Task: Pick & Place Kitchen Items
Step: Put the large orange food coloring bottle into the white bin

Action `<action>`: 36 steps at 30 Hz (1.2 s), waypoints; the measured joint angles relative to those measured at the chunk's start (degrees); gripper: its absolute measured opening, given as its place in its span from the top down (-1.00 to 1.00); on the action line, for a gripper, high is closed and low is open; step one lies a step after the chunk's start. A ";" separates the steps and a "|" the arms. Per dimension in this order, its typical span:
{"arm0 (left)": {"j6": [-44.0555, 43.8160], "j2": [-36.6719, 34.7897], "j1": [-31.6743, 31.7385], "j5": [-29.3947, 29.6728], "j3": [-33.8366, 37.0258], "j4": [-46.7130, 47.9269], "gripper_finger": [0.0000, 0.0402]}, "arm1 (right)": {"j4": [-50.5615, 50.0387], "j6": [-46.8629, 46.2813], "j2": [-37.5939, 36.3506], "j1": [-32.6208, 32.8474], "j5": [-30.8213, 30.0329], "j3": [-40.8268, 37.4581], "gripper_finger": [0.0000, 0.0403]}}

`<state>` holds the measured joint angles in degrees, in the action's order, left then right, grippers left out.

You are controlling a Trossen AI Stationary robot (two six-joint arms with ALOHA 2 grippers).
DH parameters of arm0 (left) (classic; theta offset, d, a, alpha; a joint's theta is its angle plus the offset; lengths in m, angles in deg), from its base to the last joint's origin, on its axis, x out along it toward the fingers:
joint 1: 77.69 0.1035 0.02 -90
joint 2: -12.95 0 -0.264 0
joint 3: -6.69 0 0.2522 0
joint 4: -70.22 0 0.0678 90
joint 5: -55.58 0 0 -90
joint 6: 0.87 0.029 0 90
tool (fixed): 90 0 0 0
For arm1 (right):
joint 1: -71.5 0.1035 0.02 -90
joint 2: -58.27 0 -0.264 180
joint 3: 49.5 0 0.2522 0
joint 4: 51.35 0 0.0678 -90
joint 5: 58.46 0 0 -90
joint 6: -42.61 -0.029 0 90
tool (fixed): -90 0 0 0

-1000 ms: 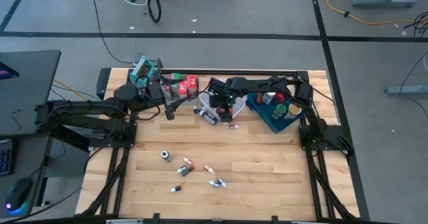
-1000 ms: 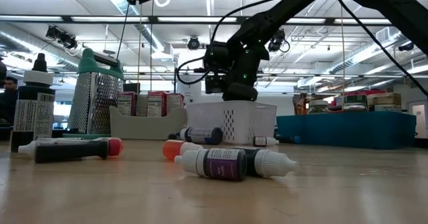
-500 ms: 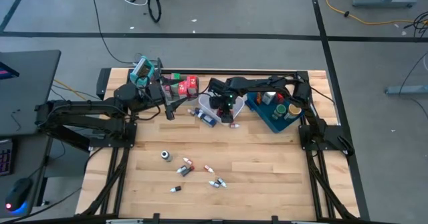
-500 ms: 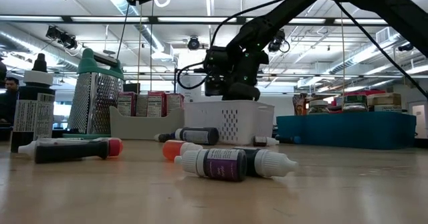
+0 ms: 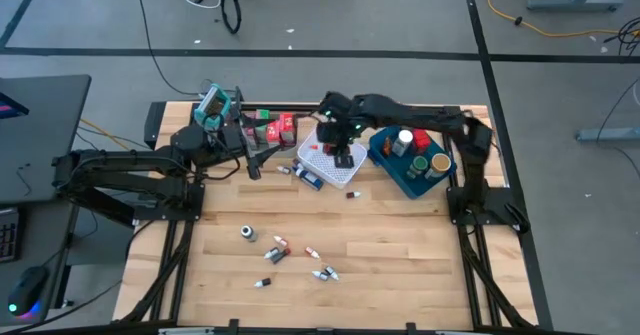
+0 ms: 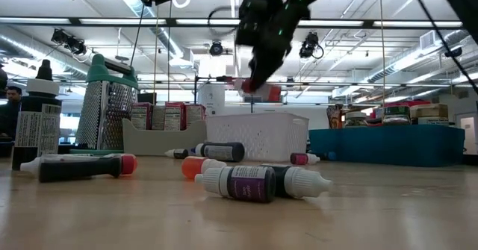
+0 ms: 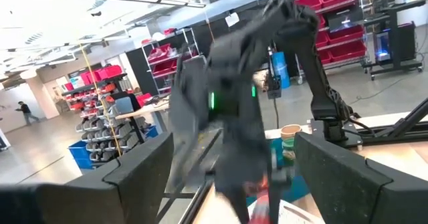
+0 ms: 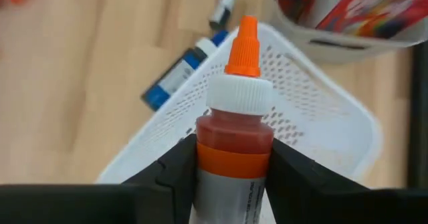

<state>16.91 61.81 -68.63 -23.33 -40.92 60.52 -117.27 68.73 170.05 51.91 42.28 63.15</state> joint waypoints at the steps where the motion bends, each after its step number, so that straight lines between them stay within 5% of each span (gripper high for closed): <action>1: 0.00 0.00 0.00 0.00 0.00 0.00 -0.58 | -0.69 0.09 -1.68 0.00 0.09 0.02 0.24; 6: -0.80 0.00 0.00 -0.05 0.00 0.02 -0.58 | 4.14 -1.86 -10.69 -0.24 5.17 -4.84 0.27; 11: -5.46 -0.02 0.00 -0.24 -0.02 0.53 -0.58 | 16.64 -6.86 -19.94 0.59 6.74 -20.65 0.23; 15: -8.29 -0.02 -0.01 -0.24 -0.02 2.87 -0.58 | 43.81 -9.72 -24.87 1.55 4.18 -39.93 0.20; 21: -15.00 0.00 -0.02 -0.24 -0.02 5.40 -0.58 | 90.25 -20.72 -22.12 1.65 -10.52 -58.81 0.20; 36: -21.67 0.00 -0.04 -1.79 -0.02 5.57 -0.58 | 103.31 -27.83 -12.87 1.84 -17.59 -62.47 0.19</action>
<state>-4.76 61.81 -68.67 -25.12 -40.94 66.09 -13.95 40.90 157.18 53.74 24.69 0.68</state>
